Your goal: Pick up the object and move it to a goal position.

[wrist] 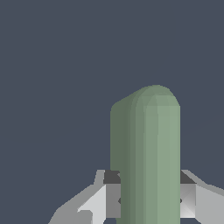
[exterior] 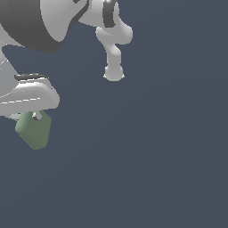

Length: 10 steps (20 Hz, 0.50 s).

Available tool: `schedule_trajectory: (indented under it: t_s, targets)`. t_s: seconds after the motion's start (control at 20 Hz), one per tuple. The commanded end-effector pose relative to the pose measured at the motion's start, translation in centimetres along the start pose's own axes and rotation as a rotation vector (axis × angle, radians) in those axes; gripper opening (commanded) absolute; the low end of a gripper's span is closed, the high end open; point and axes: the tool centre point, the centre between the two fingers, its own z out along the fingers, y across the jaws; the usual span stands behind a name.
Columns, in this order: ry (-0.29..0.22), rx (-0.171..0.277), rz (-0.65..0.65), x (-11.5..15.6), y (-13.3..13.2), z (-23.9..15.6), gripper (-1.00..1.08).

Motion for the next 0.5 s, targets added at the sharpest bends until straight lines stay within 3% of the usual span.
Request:
schedule_trajectory:
  t_s: [0.0,0.45]
  targets:
    - [0.000,0.000,0.000,0.14,0.16,-0.25,-1.00]
    - [0.000,0.000,0.000,0.31,0.35,-0.48,-1.00]
